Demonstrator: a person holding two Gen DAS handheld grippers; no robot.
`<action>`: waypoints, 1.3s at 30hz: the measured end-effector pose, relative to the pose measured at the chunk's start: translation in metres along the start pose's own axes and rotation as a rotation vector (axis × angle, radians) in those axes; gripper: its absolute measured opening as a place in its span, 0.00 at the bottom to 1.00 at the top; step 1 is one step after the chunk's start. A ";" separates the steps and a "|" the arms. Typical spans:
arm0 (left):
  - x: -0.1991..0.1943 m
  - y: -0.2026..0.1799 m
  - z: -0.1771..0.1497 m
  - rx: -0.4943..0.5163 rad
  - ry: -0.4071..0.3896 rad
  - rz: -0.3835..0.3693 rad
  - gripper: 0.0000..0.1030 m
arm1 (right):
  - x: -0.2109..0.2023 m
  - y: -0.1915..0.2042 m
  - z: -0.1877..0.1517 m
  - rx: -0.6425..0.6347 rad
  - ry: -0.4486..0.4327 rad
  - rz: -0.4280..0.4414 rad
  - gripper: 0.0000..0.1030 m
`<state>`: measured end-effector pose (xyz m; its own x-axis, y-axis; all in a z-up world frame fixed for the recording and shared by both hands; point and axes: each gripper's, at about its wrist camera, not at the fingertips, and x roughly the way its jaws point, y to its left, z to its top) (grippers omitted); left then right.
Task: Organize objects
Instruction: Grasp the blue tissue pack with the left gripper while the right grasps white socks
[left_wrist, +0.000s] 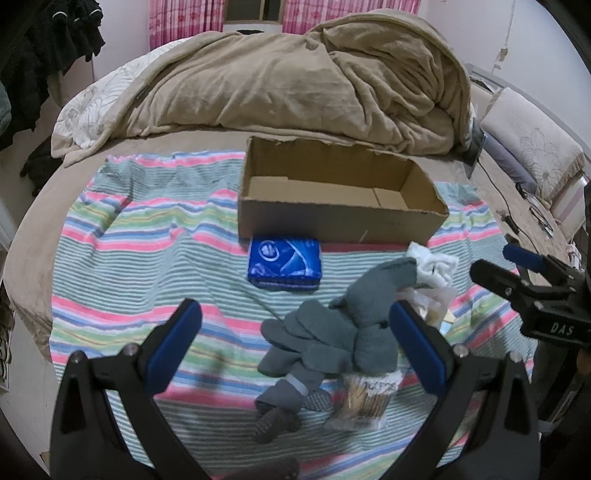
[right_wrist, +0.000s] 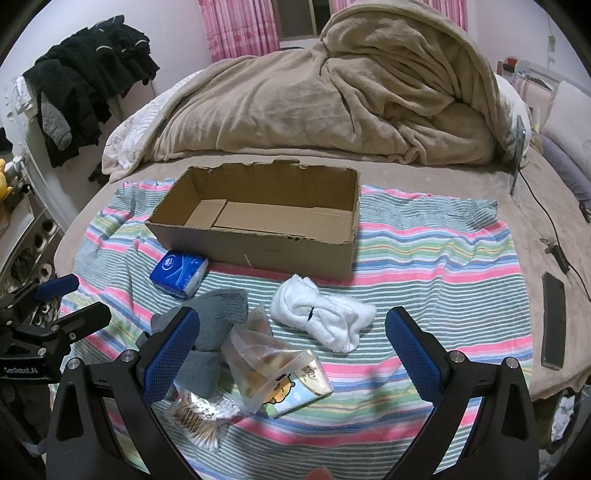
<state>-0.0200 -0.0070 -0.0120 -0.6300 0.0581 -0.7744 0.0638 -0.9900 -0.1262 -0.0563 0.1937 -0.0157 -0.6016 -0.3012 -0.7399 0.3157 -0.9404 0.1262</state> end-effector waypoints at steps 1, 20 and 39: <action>0.002 0.001 0.001 0.000 0.002 0.000 0.99 | 0.002 -0.002 0.001 0.002 0.002 -0.001 0.99; 0.106 0.016 0.028 0.006 0.089 0.016 0.99 | 0.073 -0.054 0.001 0.087 0.110 -0.052 0.99; 0.133 0.002 0.023 0.078 0.123 -0.030 0.69 | 0.071 -0.048 -0.005 0.089 0.096 0.079 0.27</action>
<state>-0.1214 -0.0046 -0.1014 -0.5309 0.0988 -0.8416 -0.0168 -0.9942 -0.1060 -0.1103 0.2185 -0.0772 -0.5033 -0.3626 -0.7843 0.2908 -0.9258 0.2414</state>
